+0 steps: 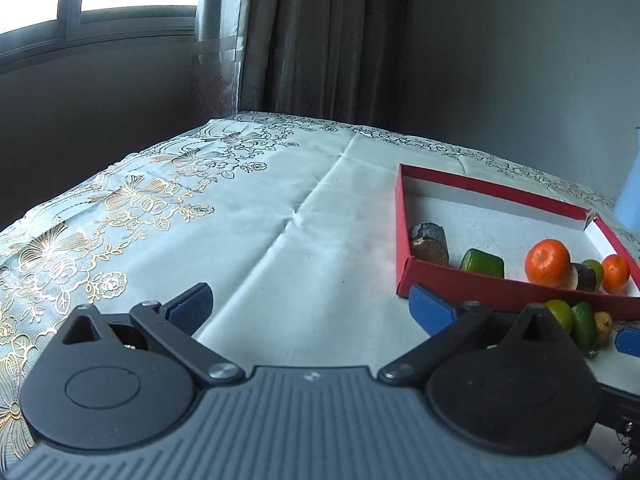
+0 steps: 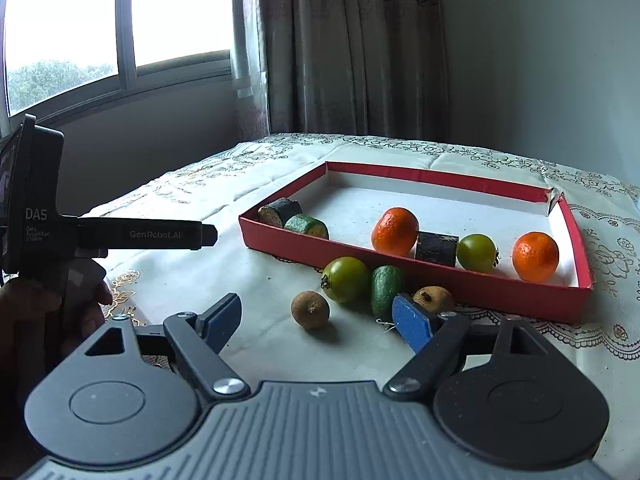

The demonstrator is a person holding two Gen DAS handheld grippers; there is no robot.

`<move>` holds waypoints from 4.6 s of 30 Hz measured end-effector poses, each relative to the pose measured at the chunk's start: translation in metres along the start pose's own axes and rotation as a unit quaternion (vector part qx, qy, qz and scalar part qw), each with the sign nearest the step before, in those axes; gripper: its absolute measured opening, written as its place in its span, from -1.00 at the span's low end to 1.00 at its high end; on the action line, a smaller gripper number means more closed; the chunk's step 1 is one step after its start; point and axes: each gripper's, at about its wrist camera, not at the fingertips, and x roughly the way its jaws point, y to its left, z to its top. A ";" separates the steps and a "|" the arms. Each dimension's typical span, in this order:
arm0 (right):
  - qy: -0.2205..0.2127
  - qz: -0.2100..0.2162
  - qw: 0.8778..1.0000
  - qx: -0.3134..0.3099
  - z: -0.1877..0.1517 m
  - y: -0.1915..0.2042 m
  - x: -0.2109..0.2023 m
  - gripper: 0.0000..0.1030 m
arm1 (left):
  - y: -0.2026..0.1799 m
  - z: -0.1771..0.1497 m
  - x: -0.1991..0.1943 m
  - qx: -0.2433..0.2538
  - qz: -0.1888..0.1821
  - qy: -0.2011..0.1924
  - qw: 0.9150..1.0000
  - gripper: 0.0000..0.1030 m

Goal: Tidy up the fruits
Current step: 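Move the right gripper to the small brown kiwi and grasp it, then carry the kiwi into the red box and open the right gripper, then move the left gripper toward the dark green round fruit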

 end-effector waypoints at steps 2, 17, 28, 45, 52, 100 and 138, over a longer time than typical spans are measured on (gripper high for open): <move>0.004 0.001 1.000 -0.002 0.000 0.002 0.004 0.59 | 0.001 0.000 0.000 -0.001 -0.004 0.001 1.000 1.00; 0.023 -0.003 0.999 -0.022 0.004 0.013 0.027 0.12 | 0.004 0.000 0.001 -0.014 -0.014 0.005 1.000 1.00; 0.051 -0.010 0.999 0.001 0.004 0.005 0.039 -0.47 | 0.004 0.000 0.002 -0.014 -0.015 0.007 1.000 1.00; -0.022 -0.044 0.998 -0.027 0.049 -0.001 0.031 -0.53 | 0.005 0.000 0.001 -0.015 -0.015 0.006 1.000 1.00; -0.005 -0.043 0.998 -0.033 0.057 -0.007 0.068 -0.52 | 0.008 0.001 0.003 -0.024 -0.022 0.014 0.999 1.00; -0.047 -0.124 0.979 0.156 -0.017 -0.156 -0.038 0.64 | -0.139 -0.014 0.004 0.167 -0.061 0.002 0.984 1.00; -0.021 -0.143 0.974 0.173 -0.018 -0.160 -0.031 0.67 | -0.122 -0.013 0.020 0.089 -0.067 0.067 0.992 1.00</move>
